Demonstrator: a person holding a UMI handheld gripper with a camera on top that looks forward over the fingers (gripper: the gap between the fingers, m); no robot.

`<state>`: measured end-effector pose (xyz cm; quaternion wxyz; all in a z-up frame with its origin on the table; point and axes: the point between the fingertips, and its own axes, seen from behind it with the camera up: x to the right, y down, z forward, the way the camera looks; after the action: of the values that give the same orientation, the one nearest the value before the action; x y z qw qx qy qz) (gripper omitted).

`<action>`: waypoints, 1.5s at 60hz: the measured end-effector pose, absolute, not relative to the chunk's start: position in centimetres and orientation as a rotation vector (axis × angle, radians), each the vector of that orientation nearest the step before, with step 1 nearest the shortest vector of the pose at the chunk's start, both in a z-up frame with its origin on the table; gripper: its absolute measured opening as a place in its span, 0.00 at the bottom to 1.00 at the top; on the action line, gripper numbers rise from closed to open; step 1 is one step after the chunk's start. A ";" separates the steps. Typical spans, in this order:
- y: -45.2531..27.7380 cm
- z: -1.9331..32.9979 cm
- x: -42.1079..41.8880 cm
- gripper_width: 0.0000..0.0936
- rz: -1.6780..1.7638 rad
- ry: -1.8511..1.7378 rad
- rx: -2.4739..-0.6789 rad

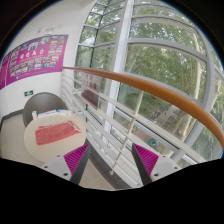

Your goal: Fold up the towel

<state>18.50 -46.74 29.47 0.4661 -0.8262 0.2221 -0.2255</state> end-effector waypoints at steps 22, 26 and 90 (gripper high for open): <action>-45.0 20.3 14.7 0.92 -0.562 0.519 -2.186; -43.4 17.4 9.1 0.92 -0.517 0.467 -2.234; -2.1 -0.8 -13.7 0.05 -0.045 -0.282 -2.313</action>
<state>-13.73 -2.08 -0.78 0.3943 -0.9121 -0.1110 -0.0179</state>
